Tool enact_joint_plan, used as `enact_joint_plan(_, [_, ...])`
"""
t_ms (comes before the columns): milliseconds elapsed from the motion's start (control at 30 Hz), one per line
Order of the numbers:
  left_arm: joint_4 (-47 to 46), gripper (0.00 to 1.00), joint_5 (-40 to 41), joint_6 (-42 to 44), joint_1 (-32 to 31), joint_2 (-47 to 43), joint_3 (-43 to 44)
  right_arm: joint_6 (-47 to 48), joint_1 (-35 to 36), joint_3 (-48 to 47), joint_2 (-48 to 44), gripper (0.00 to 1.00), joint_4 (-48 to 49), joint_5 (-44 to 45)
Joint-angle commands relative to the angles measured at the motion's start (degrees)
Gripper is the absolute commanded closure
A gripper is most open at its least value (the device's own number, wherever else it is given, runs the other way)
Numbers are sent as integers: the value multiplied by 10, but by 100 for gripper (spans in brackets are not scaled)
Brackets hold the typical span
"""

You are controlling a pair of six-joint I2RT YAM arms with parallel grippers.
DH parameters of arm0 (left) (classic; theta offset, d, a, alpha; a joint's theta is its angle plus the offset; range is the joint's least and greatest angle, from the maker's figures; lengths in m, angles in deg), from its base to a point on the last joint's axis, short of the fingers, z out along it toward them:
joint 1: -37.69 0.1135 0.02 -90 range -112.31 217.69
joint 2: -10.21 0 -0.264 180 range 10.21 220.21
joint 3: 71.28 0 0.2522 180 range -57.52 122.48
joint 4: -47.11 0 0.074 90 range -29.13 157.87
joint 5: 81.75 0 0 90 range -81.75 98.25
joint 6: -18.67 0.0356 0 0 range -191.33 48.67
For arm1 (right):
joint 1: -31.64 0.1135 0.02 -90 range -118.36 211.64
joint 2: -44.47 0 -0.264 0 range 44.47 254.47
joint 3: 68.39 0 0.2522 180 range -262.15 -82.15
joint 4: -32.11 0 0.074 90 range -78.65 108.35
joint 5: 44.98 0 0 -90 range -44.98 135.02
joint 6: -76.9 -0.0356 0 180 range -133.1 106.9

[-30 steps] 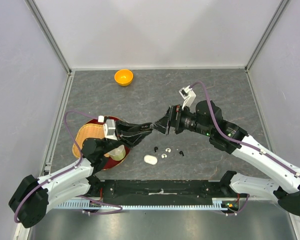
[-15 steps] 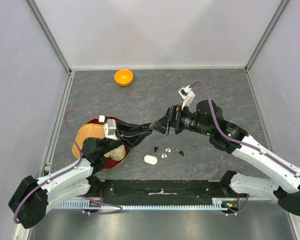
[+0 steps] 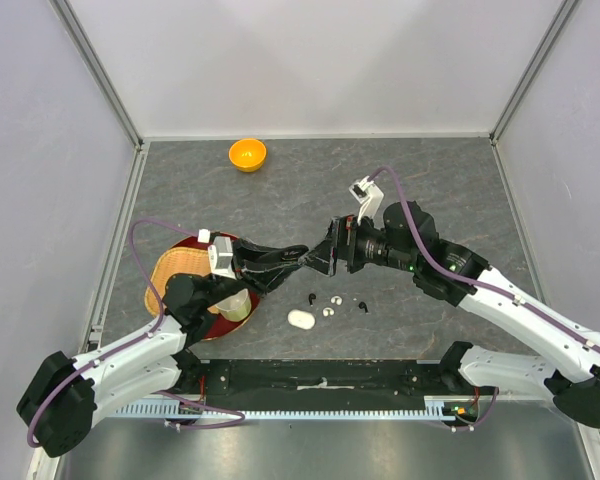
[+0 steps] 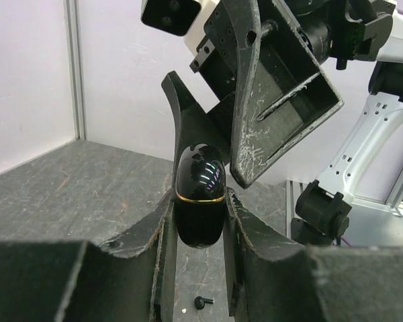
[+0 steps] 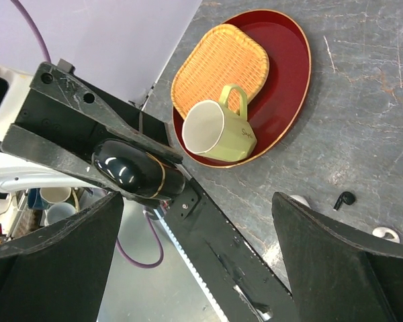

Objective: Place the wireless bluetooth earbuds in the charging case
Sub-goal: Open the charging case.

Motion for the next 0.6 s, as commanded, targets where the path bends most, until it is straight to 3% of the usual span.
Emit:
enact_joint_plan(0, [-14,98,-10,13,-2,1,25,10,2,-18,0,2,-1,20])
enact_joint_plan(567, [10,98,-39,14,-2,-8,18,-23,1,-25,-4,2,28,58])
